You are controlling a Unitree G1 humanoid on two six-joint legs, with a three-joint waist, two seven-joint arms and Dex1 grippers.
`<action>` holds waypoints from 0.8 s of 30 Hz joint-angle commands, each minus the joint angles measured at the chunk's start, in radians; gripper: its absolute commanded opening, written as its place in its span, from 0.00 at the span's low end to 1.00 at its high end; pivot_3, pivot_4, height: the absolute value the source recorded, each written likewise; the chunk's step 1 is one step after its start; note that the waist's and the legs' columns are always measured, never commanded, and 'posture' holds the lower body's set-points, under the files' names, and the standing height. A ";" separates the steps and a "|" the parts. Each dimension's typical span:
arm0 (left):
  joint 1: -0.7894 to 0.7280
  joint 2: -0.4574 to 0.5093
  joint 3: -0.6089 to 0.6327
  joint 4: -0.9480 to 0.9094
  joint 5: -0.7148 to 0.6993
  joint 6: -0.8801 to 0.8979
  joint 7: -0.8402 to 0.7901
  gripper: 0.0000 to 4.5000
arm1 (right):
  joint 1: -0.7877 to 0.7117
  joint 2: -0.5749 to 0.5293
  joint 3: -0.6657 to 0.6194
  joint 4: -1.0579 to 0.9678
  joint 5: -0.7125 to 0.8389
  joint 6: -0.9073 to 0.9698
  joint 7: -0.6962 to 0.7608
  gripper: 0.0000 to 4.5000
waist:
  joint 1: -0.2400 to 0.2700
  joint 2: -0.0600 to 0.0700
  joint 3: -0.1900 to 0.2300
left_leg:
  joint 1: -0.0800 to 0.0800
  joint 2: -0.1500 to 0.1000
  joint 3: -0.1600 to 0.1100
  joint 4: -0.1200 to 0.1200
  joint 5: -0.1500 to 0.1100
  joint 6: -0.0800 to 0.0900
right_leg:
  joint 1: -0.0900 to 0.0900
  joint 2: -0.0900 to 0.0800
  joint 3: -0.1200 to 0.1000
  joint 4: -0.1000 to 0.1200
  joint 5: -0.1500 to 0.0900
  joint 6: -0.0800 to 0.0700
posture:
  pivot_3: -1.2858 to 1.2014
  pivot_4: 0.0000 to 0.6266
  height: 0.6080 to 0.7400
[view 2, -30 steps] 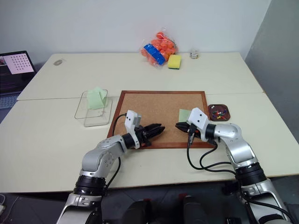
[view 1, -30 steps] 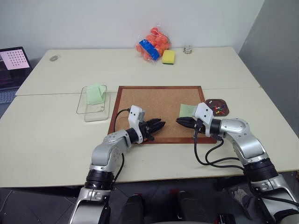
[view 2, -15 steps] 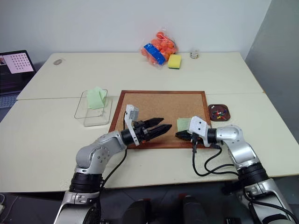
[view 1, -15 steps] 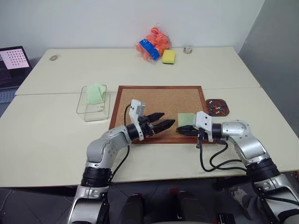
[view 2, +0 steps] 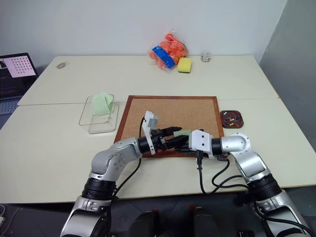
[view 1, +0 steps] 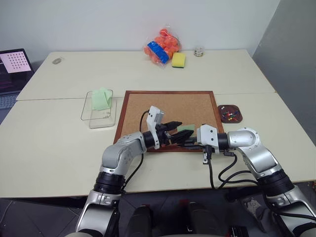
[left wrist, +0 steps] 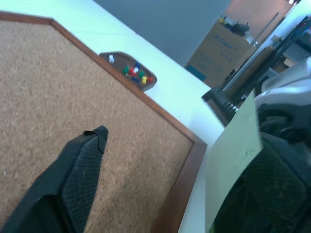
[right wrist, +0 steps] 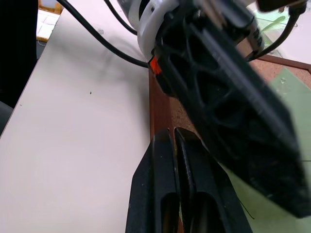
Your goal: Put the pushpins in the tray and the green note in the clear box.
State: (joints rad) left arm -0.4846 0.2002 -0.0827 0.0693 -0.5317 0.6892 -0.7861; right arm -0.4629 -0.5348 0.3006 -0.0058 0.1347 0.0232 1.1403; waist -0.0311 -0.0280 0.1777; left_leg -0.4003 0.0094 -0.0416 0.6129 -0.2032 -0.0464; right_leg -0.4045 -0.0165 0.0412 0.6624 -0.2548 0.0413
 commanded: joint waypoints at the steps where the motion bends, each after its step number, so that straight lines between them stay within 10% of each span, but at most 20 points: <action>1: 0.008 0.021 -0.010 -0.034 -0.006 -0.005 -0.035 0.75 | -0.022 0.010 -0.005 -0.031 0.006 -0.002 -0.004 0.00 | 0.000 0.000 0.000 | 0.000 0.000 0.000 0.000 0.000 0.000 | 0.000 0.000 0.000 0.000 0.000 0.000 | 0.52 0.24 1.00; 16: 0.022 0.018 0.004 -0.045 -0.011 -0.005 -0.017 0.03 | -0.020 0.012 -0.007 -0.032 0.005 -0.003 -0.011 0.00 | 0.000 0.000 0.000 | 0.000 0.000 0.000 0.000 0.000 0.000 | 0.000 0.000 0.000 0.000 0.000 0.000 | 0.52 0.24 1.00; 24: 0.045 0.018 0.007 -0.070 -0.022 0.030 0.006 0.00 | -0.025 0.005 -0.005 -0.017 -0.025 -0.047 -0.022 0.00 | 0.000 0.000 0.000 | 0.000 0.000 0.000 0.000 0.000 0.000 | 0.000 0.000 0.000 0.000 0.000 0.000 | 0.52 0.24 1.00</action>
State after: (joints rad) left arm -0.4438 0.2189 -0.0797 0.0405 -0.5345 0.7107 -0.7809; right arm -0.4648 -0.5269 0.3005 -0.0052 0.1231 0.0103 1.1255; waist -0.0307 -0.0280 0.1777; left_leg -0.4002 0.0093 -0.0416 0.6129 -0.2032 -0.0464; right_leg -0.4045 -0.0166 0.0413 0.6625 -0.2548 0.0412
